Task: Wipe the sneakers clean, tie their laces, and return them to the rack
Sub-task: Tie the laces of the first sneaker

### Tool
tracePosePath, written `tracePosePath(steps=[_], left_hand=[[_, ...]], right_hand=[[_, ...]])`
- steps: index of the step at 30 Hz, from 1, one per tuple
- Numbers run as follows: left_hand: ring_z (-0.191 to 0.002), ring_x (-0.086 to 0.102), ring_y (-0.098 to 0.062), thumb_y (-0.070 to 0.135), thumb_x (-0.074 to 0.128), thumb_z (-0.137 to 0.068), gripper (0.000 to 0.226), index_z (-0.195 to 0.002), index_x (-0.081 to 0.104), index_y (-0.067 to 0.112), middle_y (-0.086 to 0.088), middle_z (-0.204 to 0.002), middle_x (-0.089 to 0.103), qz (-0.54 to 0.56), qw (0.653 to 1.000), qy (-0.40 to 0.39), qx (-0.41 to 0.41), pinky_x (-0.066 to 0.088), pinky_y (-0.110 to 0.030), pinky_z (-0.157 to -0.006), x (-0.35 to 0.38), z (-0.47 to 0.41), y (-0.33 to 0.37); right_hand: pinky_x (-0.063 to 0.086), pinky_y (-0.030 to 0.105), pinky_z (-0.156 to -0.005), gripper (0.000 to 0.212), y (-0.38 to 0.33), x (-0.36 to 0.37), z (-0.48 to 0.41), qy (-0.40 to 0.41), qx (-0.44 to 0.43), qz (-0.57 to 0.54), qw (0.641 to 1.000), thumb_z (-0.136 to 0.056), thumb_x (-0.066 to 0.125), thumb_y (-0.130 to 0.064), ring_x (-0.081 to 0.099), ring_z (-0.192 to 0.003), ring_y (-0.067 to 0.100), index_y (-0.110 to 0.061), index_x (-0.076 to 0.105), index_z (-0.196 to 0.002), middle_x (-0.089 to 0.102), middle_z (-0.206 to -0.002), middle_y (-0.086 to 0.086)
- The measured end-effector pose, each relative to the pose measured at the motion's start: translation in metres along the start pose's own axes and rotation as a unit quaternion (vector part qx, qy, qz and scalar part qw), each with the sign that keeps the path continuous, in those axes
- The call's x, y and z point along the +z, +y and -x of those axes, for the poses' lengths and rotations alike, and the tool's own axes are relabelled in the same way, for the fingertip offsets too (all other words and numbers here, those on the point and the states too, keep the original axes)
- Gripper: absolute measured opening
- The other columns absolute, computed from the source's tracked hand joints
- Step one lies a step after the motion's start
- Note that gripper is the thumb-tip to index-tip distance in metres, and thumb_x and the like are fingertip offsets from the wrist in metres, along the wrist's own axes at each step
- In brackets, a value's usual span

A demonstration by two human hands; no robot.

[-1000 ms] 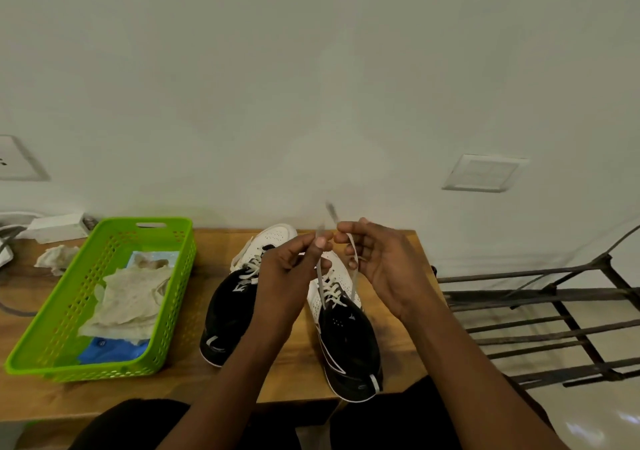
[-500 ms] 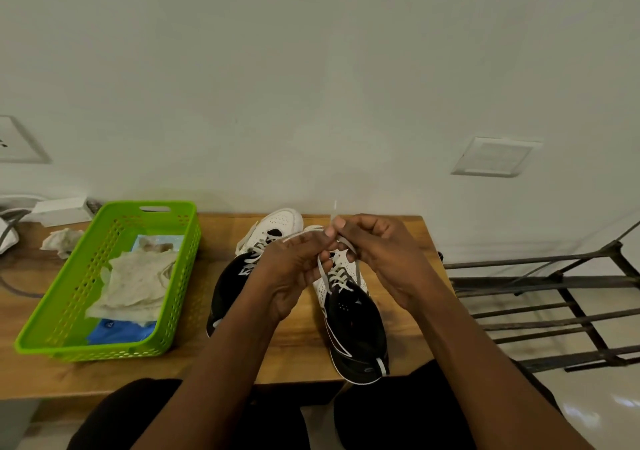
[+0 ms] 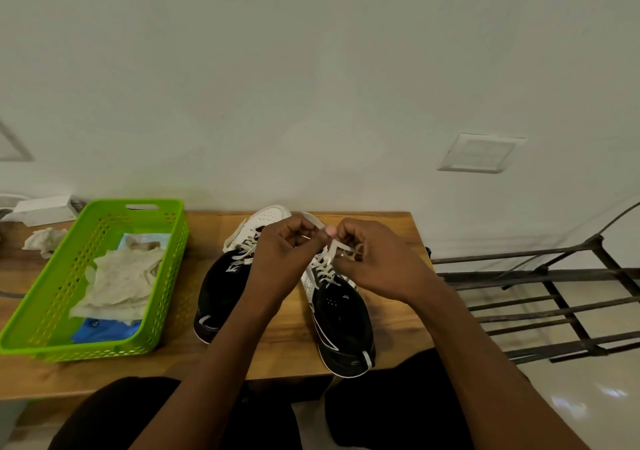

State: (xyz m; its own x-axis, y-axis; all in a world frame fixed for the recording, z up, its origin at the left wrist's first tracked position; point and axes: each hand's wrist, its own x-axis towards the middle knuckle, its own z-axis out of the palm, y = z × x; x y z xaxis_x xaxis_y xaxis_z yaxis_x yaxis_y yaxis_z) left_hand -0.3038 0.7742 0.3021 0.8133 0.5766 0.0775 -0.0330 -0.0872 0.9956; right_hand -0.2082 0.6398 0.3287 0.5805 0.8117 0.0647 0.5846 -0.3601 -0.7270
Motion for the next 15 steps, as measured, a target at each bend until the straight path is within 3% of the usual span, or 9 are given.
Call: tracePosePath(steps=[3,6,8,10,12,15], left_hand=[[-0.059,0.053,-0.011,0.021,0.072,-0.089,0.022,-0.075,0.07,0.005,-0.006,-0.061,0.059,0.074,0.996,-0.012,-0.054,0.046,-0.021,-0.061,0.0,0.0,0.0],[-0.066,0.053,-0.017,0.023,0.071,-0.091,0.03,-0.078,0.068,-0.004,-0.021,-0.067,0.056,0.084,0.994,0.012,-0.069,0.045,-0.028,-0.066,0.0,0.0,-0.002],[-0.066,0.056,-0.018,0.026,0.071,-0.091,0.033,-0.073,0.063,-0.001,-0.022,-0.069,0.06,-0.044,0.996,0.074,-0.018,0.045,-0.033,-0.064,-0.007,0.0,-0.01],[-0.067,0.059,-0.021,0.031,0.067,-0.091,0.03,-0.07,0.058,0.011,-0.005,-0.066,0.06,-0.255,0.954,0.158,0.019,0.048,-0.036,-0.066,-0.029,-0.001,-0.02],[-0.074,0.062,-0.029,0.034,0.062,-0.091,0.027,-0.07,0.055,0.019,0.002,-0.069,0.057,-0.404,0.896,0.183,-0.035,0.05,-0.039,-0.073,-0.055,0.001,-0.029],[-0.084,0.066,-0.034,0.038,0.06,-0.089,0.026,-0.071,0.056,0.02,-0.005,-0.078,0.065,-0.472,0.856,0.162,-0.139,0.052,-0.042,-0.081,-0.072,0.007,-0.038]], right_hand=[[0.041,0.021,-0.058,0.022,-0.002,0.001,0.001,0.036,-0.049,0.031,0.998,-0.093,0.062,-0.037,0.057,-0.066,0.008,-0.017,0.063,-0.083,0.064,-0.071,-0.006],[0.041,0.011,-0.061,0.034,-0.006,0.003,0.0,0.076,-0.055,0.03,0.995,-0.101,0.047,-0.037,0.061,-0.07,-0.001,-0.017,0.066,-0.08,0.067,-0.072,-0.011],[0.038,0.011,-0.06,0.039,0.005,-0.005,0.0,0.119,-0.01,0.051,0.992,-0.102,0.045,-0.035,0.057,-0.066,0.0,-0.019,0.066,-0.073,0.063,-0.066,-0.01],[0.037,0.018,-0.059,0.044,0.028,-0.024,0.005,0.118,0.085,0.09,0.985,-0.102,0.045,-0.033,0.054,-0.059,0.004,-0.016,0.07,-0.071,0.06,-0.06,-0.007],[0.041,0.026,-0.06,0.045,0.057,-0.04,0.012,0.051,0.203,0.137,0.968,-0.101,0.046,-0.028,0.055,-0.057,0.011,-0.008,0.072,-0.07,0.059,-0.059,-0.004],[0.053,0.027,-0.063,0.032,0.076,-0.041,0.01,-0.064,0.346,0.128,0.927,-0.098,0.049,-0.018,0.058,-0.061,0.014,-0.002,0.07,-0.081,0.066,-0.071,0.004]])
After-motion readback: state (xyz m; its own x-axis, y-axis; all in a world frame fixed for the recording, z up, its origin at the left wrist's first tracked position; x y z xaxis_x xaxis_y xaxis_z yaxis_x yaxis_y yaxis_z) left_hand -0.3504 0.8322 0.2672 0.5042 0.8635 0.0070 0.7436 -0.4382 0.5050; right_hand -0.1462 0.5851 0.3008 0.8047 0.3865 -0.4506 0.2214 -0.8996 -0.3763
